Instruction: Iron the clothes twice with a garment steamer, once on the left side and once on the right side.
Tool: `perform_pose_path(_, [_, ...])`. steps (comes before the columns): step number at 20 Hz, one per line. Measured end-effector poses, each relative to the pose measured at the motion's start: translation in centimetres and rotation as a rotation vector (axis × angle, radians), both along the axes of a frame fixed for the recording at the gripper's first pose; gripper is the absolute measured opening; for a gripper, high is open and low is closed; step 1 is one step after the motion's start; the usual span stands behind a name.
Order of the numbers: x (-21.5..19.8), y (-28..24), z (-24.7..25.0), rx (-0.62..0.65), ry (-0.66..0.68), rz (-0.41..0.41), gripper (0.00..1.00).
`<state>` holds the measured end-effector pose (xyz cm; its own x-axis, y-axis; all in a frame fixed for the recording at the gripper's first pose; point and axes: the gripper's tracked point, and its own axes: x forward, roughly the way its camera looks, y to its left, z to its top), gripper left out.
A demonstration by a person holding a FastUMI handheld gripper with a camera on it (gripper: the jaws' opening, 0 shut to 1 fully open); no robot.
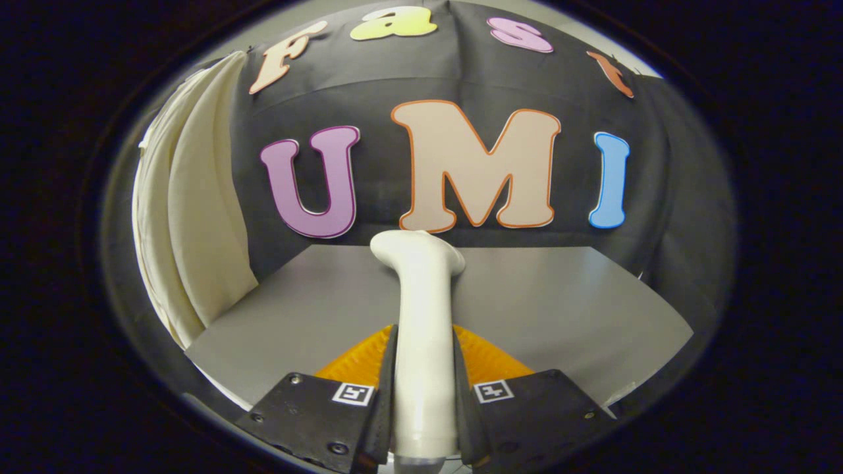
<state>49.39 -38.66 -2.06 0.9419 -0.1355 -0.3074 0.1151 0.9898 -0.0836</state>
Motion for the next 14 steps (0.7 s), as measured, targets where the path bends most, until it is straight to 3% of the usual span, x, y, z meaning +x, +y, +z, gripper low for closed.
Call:
perform_pose_path(8, [-2.5,2.0,2.2,-0.003,-0.023,-0.008,0.36])
perform_pose_path(14, [-8.6,6.8,4.1,0.013,-0.049,0.002,0.36])
